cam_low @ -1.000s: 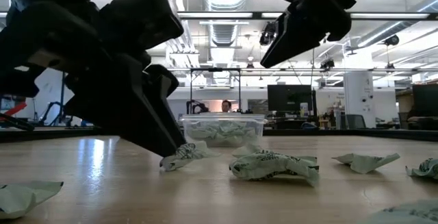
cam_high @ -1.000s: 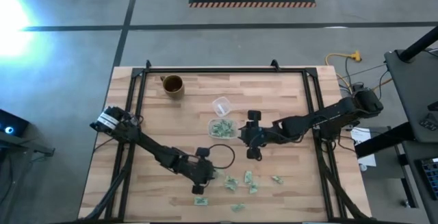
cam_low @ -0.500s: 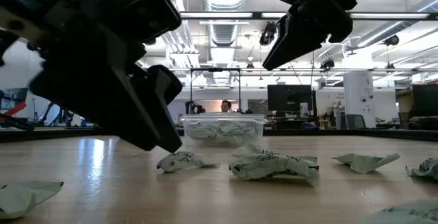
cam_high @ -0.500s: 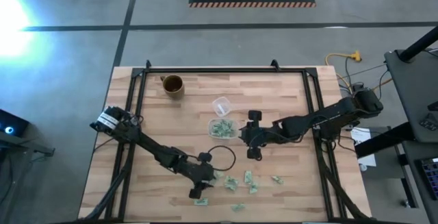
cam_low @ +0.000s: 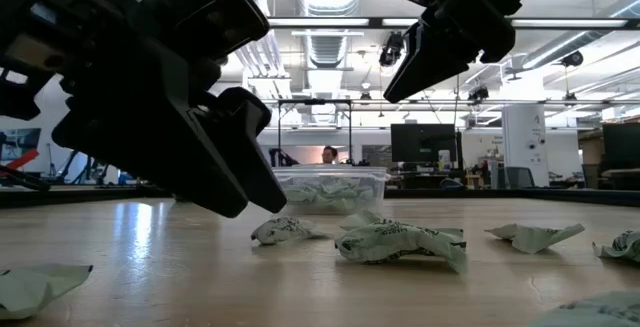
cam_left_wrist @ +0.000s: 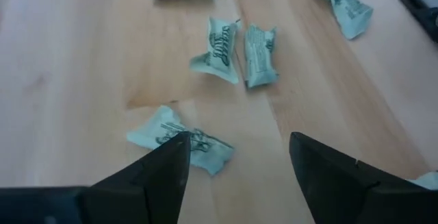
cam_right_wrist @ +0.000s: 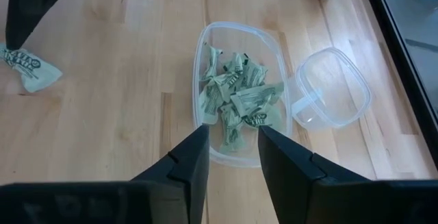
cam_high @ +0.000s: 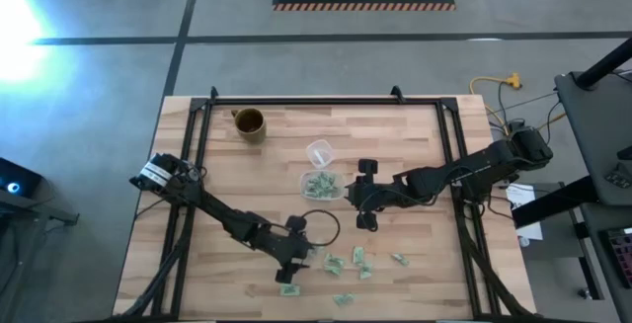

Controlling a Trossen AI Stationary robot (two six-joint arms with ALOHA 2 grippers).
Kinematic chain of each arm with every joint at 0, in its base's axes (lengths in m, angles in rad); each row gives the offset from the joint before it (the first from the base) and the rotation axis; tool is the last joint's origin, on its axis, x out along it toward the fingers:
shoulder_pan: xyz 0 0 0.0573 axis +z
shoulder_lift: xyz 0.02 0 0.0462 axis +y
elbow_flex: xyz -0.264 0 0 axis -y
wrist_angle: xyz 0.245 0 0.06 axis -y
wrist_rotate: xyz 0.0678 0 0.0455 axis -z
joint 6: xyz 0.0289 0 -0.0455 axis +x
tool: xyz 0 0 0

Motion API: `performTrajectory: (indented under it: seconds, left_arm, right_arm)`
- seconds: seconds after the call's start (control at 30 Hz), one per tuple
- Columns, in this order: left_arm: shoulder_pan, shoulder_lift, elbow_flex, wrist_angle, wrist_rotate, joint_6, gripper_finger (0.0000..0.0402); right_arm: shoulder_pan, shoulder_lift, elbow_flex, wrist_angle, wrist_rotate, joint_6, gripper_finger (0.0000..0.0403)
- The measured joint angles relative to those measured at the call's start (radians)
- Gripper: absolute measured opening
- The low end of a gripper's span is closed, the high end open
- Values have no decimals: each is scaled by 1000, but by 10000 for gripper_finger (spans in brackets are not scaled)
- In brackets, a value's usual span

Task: Pick and place Stevia / Truvia into bins
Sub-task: Put the stevia packet into the bottom transparent container

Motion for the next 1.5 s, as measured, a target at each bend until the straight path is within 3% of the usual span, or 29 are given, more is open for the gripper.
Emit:
performTrajectory:
  seconds: [0.17,0.8,1.2,1.5]
  left_arm:
    - [-2,0,-2,1,-36,108,233]
    - [18,104,25,80,-48,177,230]
    - [18,97,23,67,-49,179,139]
    - [18,94,22,59,-54,180,95]
  right_arm:
    - [0,0,-2,0,0,0,118]
    - [1,1,-10,-5,-1,3,102]
    - [1,1,-11,-4,-1,5,90]
    - [1,1,-11,-4,-1,7,88]
